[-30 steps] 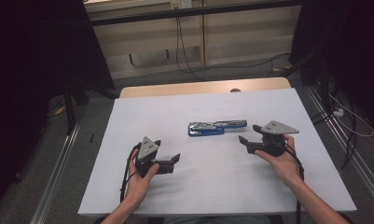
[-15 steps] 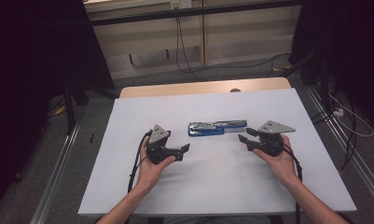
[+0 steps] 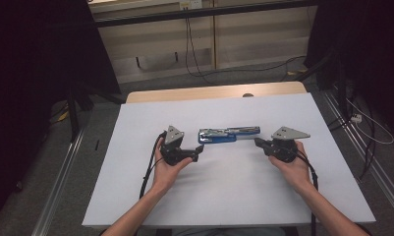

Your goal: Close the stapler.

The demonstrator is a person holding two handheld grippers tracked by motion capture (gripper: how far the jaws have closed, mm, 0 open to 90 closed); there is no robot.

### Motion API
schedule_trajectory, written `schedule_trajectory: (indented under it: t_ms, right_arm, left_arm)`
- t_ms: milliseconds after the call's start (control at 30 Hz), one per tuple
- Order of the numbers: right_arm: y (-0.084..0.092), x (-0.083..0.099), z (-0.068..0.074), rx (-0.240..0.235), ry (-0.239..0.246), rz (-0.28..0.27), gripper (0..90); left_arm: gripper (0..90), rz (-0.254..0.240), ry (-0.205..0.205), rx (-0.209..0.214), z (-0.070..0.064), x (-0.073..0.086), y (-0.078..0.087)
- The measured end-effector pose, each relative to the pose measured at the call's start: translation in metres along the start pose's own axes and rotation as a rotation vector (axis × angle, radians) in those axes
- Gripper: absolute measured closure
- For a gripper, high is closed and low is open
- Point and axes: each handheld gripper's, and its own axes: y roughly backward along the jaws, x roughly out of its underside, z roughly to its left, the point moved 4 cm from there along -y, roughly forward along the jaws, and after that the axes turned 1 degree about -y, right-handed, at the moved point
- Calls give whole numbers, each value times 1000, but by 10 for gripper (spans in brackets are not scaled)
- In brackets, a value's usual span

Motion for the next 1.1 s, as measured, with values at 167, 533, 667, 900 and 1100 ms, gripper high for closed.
schedule_trajectory:
  t_ms: [167,533,667,900,1100]
  right_arm:
    - [-1,2,-4,7,-7,8,900]
    - [-2,3,-8,16,-9,15,900]
    - [-3,3,-8,17,-5,20,900]
    - [-5,4,-12,29,-12,28,900]
    - [-9,4,-11,28,-6,36,900]
  left_arm:
    - [131,24,7,12,1,-6,-9]
    - [312,27,6,24,4,-19,-25]
    - [442,23,33,22,9,-20,-31]
    - [612,64,34,58,9,-13,-35]
    - [813,82,25,78,12,-10,-39]
